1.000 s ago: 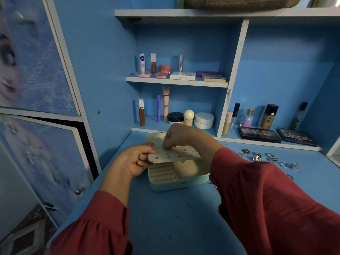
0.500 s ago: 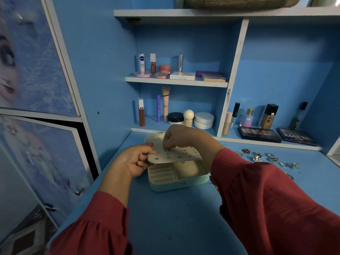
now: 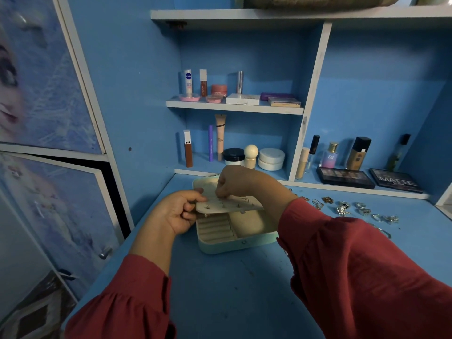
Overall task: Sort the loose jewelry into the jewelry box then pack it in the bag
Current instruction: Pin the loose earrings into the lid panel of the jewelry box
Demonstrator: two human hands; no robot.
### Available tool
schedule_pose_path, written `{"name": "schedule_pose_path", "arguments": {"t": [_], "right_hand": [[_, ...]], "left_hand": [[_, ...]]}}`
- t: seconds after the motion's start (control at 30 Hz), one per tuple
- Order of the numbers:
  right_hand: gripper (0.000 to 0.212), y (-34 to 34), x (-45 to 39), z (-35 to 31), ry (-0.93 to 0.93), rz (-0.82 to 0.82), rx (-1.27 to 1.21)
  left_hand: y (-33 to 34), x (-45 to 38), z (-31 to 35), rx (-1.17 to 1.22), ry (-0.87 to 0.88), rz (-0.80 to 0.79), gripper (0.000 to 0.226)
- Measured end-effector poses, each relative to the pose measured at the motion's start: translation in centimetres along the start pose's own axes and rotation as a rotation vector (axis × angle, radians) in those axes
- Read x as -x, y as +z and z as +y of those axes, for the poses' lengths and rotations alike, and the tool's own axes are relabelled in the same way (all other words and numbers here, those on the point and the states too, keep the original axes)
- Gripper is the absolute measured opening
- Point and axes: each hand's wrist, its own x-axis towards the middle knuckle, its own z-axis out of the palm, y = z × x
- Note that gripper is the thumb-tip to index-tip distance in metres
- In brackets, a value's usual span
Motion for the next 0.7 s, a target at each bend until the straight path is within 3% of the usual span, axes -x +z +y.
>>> {"name": "schedule_pose_path", "arguments": {"t": [0.37,0.7], "right_hand": [[0.022,-0.6,0.6,0.2,-0.025,-0.019,-0.019],[0.028,-0.5,0.2,-0.7,-0.005,-0.035,0.114]], "left_hand": [[0.3,0.3,0.1,0.000,-0.011,0.014,0.020],[0.2,0.1,0.0,-0.045,-0.004,0.016,0.022]]}}
